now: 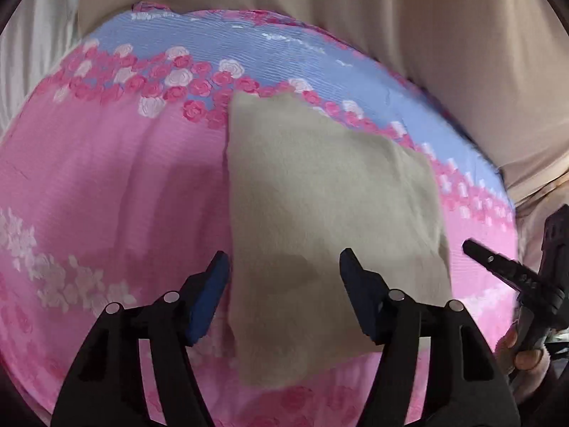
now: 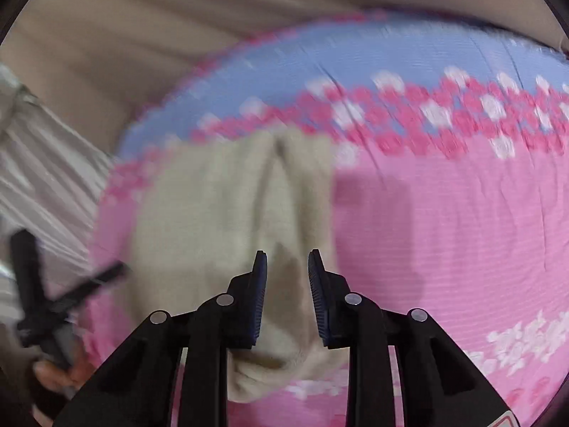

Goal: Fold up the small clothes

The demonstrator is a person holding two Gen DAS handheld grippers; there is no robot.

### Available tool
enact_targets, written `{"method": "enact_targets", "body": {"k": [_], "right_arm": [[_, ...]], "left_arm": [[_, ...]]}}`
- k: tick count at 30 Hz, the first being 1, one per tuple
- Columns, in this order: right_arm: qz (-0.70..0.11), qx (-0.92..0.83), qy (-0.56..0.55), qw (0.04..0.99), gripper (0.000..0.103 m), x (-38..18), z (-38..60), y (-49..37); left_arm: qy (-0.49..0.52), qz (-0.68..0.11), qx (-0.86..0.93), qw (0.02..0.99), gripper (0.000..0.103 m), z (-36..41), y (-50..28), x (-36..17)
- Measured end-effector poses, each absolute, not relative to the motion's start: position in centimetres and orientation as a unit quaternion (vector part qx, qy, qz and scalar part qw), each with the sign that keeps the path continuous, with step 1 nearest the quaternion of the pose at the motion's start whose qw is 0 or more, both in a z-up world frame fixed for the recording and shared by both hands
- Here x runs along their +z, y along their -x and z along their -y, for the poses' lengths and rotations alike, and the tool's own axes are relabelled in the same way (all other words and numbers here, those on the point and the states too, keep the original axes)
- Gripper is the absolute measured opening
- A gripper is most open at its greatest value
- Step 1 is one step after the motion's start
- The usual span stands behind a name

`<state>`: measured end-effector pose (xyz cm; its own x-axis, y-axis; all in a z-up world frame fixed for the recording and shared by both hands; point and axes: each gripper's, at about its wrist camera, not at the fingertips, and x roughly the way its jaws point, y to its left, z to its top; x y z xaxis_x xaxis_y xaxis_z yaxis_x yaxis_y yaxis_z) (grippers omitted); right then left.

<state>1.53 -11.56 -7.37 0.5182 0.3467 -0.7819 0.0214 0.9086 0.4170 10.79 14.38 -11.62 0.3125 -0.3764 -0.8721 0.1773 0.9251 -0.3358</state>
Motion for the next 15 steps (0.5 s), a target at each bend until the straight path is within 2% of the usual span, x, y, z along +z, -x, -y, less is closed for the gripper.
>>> {"method": "enact_targets", "body": {"k": [3, 5, 6, 7, 8, 11, 12, 14, 15], "right_arm": [[-0.484, 0.138, -0.148, 0.851, 0.024, -5.6, 7.2, -0.5], [-0.519, 0.136, -0.101, 0.838, 0.024, -8.8, 4.3, -1.5], [-0.552, 0.120, -0.076, 0.821, 0.020, -11.8, 3.3, -2.3], [-0.577, 0.106, -0.075, 0.806, 0.015, -13.4, 3.0, -2.6], [-0.579, 0.100, -0.094, 0.803, 0.015, -13.5, 3.2, -2.4], [-0.532, 0.105, -0.097, 0.835, 0.022, -9.6, 3.2, -0.6], [-0.529, 0.100, -0.085, 0.838, 0.038, -9.3, 3.1, -0.2], [-0.563, 0.083, -0.050, 0.821, 0.054, -12.1, 2.9, -0.5], [-0.583, 0.079, -0.051, 0.807, 0.052, -13.7, 3.1, -1.0]], "left_arm": [[0.077, -0.533, -0.178, 0.824, 0.075, -14.4, -8.8, -9.9], [0.053, -0.530, -0.186, 0.825, 0.075, -13.5, -8.2, -10.6], [0.041, -0.537, -0.184, 0.822, 0.075, -12.7, -8.4, -11.2], [0.031, -0.547, -0.179, 0.817, 0.075, -12.0, -8.3, -12.0], [0.029, -0.552, -0.179, 0.814, 0.075, -11.7, -8.1, -12.0], [0.024, -0.541, -0.186, 0.819, 0.076, -11.1, -7.4, -11.2], [0.018, -0.537, -0.186, 0.823, 0.078, -11.0, -7.1, -10.9], [0.010, -0.532, -0.178, 0.828, 0.078, -10.7, -6.9, -11.0], [0.011, -0.534, -0.172, 0.828, 0.078, -10.6, -7.0, -11.1]]}}
